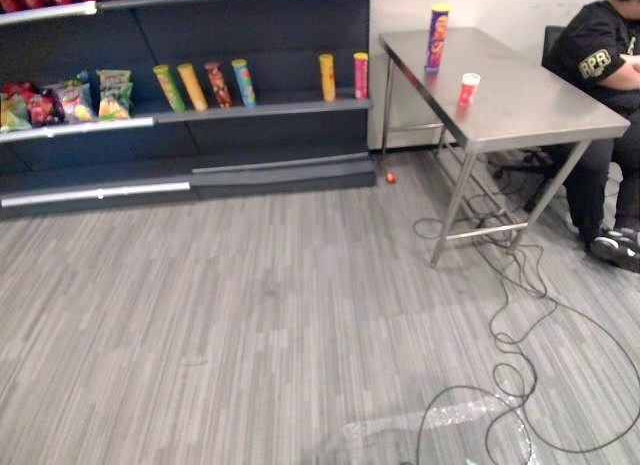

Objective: Put the gum and the chips on the shelf.

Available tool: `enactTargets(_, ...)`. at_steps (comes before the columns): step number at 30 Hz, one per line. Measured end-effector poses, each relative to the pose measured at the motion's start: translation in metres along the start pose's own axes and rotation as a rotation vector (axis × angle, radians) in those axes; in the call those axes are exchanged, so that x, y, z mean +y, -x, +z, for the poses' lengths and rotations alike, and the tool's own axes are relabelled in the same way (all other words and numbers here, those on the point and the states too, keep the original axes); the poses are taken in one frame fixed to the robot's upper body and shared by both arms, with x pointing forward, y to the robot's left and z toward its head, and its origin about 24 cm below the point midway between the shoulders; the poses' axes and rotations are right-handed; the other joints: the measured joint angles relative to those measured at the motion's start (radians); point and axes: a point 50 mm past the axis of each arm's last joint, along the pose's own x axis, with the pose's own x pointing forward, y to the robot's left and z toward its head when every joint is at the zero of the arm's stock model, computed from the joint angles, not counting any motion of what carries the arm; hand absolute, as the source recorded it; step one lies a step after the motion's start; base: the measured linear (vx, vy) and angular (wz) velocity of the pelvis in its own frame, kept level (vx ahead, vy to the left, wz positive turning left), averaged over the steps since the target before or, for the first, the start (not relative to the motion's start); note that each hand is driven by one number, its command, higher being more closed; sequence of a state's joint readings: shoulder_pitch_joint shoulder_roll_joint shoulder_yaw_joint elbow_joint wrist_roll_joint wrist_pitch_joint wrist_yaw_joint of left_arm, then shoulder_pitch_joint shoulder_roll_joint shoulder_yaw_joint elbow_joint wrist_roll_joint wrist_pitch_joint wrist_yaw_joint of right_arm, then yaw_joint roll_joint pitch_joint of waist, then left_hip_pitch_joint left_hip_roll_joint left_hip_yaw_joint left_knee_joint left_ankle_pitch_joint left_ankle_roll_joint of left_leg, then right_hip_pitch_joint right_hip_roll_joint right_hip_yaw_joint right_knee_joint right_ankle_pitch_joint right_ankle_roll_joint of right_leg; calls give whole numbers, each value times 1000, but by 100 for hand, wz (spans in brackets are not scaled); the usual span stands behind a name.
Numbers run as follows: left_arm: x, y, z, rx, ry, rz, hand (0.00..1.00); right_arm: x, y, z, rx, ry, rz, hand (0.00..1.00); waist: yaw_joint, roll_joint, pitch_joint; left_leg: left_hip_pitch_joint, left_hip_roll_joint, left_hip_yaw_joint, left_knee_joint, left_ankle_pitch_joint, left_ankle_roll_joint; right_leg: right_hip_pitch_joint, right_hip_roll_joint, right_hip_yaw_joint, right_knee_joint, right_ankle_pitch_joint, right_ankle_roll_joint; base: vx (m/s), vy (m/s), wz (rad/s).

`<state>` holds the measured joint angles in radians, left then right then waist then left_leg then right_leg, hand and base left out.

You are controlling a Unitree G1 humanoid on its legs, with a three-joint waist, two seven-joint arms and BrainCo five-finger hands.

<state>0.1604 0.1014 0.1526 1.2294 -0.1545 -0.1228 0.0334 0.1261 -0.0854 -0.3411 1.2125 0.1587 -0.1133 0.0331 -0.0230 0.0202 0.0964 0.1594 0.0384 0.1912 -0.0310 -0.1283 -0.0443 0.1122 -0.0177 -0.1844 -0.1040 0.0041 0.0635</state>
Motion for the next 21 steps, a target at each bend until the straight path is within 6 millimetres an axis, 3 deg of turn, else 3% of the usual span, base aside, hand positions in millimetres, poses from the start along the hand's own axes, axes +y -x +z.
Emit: enactTargets(21, 0, 0, 0, -2, 0, -3, 0, 0, 0, -1, 2, -24, -2, 0, 1, -12, 7, 0, 1, 1, -2, -1, -1, 0, 1, -7, -1, 0, 0, -8, -7, 0)
